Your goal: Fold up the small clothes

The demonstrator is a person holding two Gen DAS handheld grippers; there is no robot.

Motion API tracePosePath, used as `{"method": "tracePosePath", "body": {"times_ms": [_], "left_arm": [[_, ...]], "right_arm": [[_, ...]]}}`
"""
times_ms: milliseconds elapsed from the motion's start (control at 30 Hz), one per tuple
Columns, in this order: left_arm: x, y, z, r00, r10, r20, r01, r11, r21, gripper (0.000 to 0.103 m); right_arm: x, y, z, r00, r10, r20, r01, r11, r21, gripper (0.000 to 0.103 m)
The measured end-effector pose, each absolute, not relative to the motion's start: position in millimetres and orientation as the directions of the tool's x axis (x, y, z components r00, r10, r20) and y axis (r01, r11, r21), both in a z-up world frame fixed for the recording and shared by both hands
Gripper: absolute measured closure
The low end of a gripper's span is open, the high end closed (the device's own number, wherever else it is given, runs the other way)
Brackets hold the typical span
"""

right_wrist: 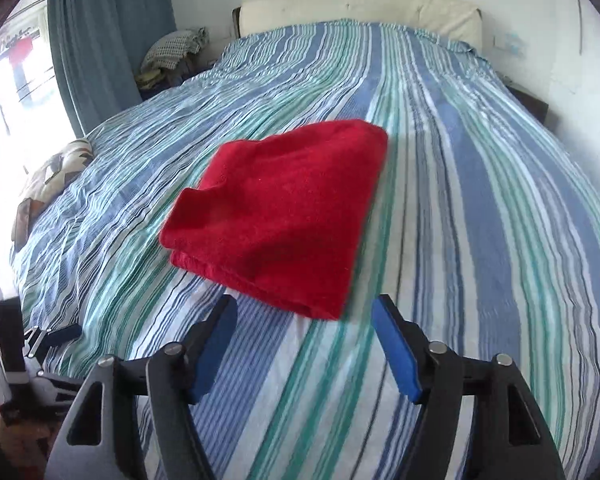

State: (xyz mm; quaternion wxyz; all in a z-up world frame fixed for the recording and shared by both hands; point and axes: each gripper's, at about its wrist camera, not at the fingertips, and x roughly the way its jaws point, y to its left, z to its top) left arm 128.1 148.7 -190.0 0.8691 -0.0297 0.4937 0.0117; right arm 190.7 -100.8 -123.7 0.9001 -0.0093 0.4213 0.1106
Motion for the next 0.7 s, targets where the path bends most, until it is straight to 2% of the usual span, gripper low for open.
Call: {"method": "tracePosePath", "body": {"times_ms": [267, 500, 700], "left_arm": [[126, 149, -190, 0.523, -0.002, -0.853, -0.052, 0.998, -0.035, 0.0], [122, 144, -191, 0.542, 0.021, -0.84, -0.057, 0.998, -0.011, 0.0], [120, 144, -191, 0.548, 0.019, -0.836, -0.051, 0.999, -0.01, 0.0]], "right_arm": [[96, -154, -149, 0.624, 0.063, -0.779, -0.031, 0.998, 0.056, 0.027], [84, -183, -173, 0.575, 0.015, -0.818, 0.057, 0.997, 0.058, 0.027], [84, -178, -188, 0.564, 0.013, -0.826, 0.06, 0.997, 0.057, 0.014]]}}
